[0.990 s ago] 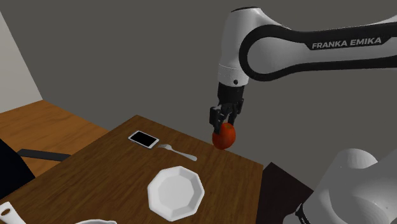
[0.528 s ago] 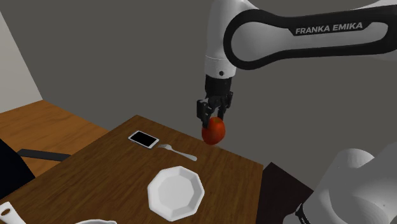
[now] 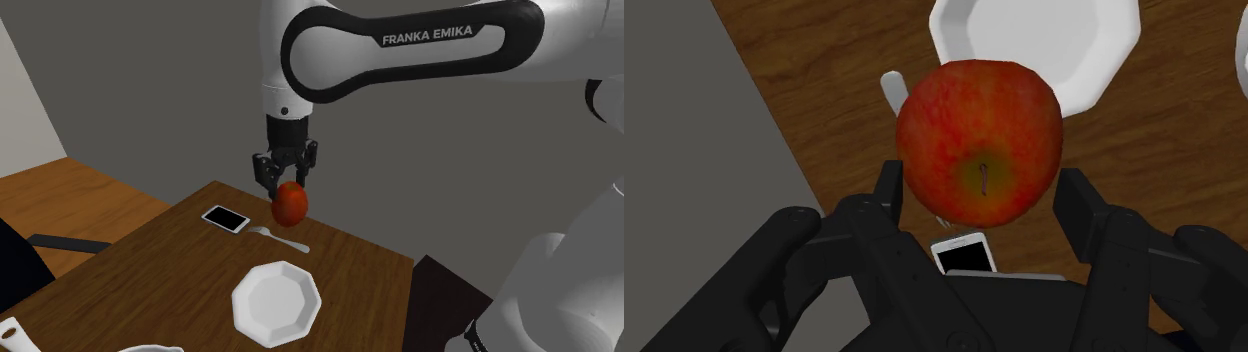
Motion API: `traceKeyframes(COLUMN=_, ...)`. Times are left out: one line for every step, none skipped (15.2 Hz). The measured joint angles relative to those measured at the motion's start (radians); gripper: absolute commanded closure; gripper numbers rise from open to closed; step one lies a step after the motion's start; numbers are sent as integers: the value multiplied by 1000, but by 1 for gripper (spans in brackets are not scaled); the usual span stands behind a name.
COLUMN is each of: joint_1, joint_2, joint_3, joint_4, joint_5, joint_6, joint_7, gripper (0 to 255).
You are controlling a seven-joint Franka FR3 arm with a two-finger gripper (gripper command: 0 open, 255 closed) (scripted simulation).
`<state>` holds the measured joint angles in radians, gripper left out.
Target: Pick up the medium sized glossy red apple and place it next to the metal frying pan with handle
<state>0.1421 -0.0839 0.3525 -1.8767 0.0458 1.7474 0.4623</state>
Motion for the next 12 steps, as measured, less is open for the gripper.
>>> traceKeyframes(joint_1=4, joint_2=36, joint_3=7, joint_4=43, joint_5=-11, joint_6=-9, joint_7=15, gripper=255)
traceKeyframes(joint_1=10, joint_2=76, joint_3=16, joint_4=92, joint_5=-25, joint_6=-21, joint_7=33, gripper=255)
traceKeyframes(joint_1=16, joint_2=119, joint_3=22, joint_4=142, joint_5=-40, joint_6=-31, joint_7=47, gripper=255)
traceKeyframes(joint_1=27, joint_2=169, joint_3=31, joint_4=199, joint_5=-59, joint_6=-40, joint_7=70, gripper=255)
traceKeyframes(joint_1=39, joint_2=217, joint_3=37, joint_4=260, joint_5=-76, joint_6=-57, joint_7=89, gripper=255)
traceKeyframes(joint_1=51, joint_2=268, joint_3=41, joint_4=321, joint_5=-96, joint_6=-70, joint_7=105, gripper=255)
traceKeyframes(joint_1=63, joint_2=308, joint_3=44, joint_4=372, joint_5=-110, joint_6=-85, joint_7=118, gripper=255)
traceKeyframes(joint_1=82, joint_2=364, joint_3=47, joint_4=449, joint_5=-131, joint_6=-109, joint_7=136, gripper=255)
traceKeyframes(joint_1=99, joint_2=403, joint_3=50, joint_4=492, joint_5=-146, joint_6=-116, joint_7=152, gripper=255)
traceKeyframes(joint_1=118, joint_2=459, joint_3=49, joint_4=575, joint_5=-165, joint_6=-146, joint_7=160, gripper=255)
traceKeyframes(joint_1=130, joint_2=494, joint_3=47, joint_4=614, joint_5=-177, joint_6=-152, joint_7=168, gripper=255)
traceKeyframes(joint_1=135, joint_2=505, joint_3=47, joint_4=623, joint_5=-181, joint_6=-151, joint_7=172, gripper=255)
